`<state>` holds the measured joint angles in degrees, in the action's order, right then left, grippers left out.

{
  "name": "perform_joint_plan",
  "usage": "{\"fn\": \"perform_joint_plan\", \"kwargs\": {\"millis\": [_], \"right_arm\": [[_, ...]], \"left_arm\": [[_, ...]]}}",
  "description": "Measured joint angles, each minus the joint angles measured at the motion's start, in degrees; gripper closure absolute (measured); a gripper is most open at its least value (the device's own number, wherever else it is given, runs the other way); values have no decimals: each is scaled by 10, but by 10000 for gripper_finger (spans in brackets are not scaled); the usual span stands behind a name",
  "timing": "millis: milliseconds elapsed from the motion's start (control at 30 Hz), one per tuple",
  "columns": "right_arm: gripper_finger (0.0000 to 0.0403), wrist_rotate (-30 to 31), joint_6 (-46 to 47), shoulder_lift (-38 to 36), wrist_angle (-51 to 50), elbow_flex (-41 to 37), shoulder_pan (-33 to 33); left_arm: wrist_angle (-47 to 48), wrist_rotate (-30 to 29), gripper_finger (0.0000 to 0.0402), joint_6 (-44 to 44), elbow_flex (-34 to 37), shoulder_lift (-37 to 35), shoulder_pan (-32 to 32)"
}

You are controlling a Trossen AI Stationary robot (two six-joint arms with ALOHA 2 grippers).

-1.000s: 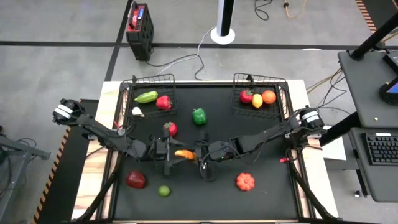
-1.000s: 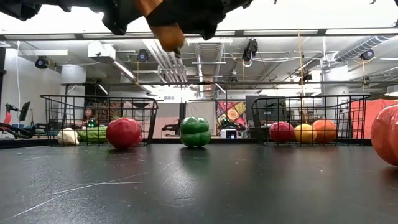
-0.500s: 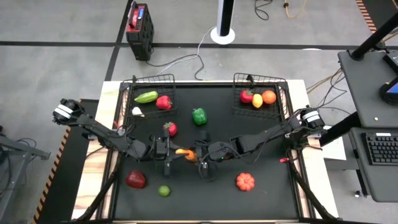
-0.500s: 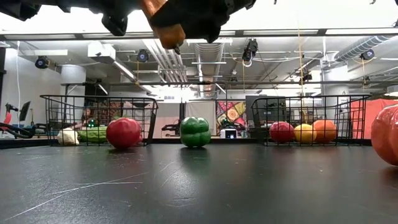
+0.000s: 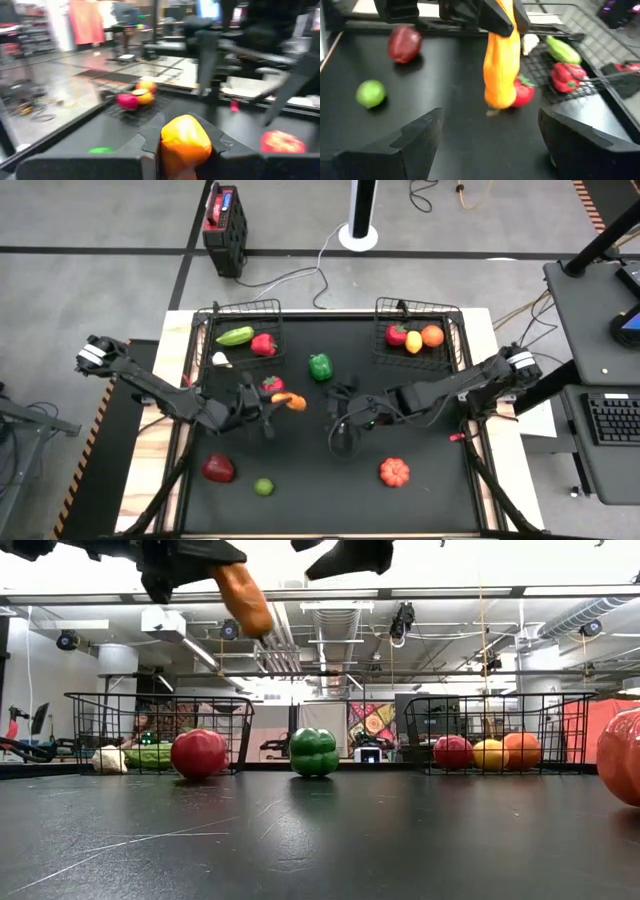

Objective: Sort produce into baskets
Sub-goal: Put the chili pepper into the left wire basket

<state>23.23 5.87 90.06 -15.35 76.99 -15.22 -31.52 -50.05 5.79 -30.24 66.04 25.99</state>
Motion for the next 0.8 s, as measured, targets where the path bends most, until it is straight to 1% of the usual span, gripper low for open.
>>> {"fn": "perform_joint_plan", "kwargs": {"millis": [100, 200, 300, 400, 567, 700, 800], "right_arm": [[85, 20, 9, -16, -19, -1, 0], [91, 23, 10, -27, -20, -2, 0], [98, 24, 10, -30, -20, -2, 0], [103, 24, 10, -30, -23, -3, 0], [105, 24, 16, -30, -24, -4, 0], [101, 24, 18, -30, -25, -5, 0], [98, 24, 18, -30, -24, -5, 0]], "left_arm": [[39, -20, 351, 13, -3, -38, -12], [122, -20, 351, 20, -23, -76, -29], [254, -21, 350, 46, -60, -110, -53], [414, -20, 350, 84, -114, -128, -81], [672, -19, 350, 142, -197, -132, -136], [822, -19, 350, 199, -232, -132, -177], [881, -18, 350, 218, -233, -134, -205]]}}
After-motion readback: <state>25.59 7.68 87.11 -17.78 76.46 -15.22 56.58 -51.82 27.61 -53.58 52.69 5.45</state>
